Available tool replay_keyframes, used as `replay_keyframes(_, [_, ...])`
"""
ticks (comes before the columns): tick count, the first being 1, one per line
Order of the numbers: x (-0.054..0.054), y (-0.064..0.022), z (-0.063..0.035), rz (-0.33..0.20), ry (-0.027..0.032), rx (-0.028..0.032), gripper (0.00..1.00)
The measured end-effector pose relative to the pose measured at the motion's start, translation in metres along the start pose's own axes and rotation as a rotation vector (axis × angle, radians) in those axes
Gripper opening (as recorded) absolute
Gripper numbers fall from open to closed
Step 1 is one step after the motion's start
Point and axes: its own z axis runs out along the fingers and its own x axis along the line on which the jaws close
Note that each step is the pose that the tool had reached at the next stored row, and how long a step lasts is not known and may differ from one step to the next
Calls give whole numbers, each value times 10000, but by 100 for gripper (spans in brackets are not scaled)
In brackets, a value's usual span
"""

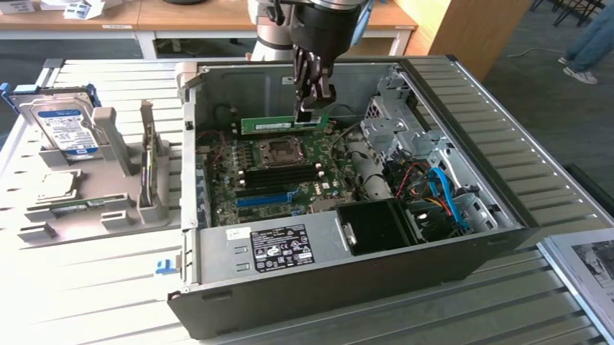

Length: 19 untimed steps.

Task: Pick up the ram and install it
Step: 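Insert the ram into the slot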

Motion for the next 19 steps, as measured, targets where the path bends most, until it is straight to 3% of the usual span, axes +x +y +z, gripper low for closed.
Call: replay_keyframes(19, [5, -10, 153, 0, -5, -1, 12])
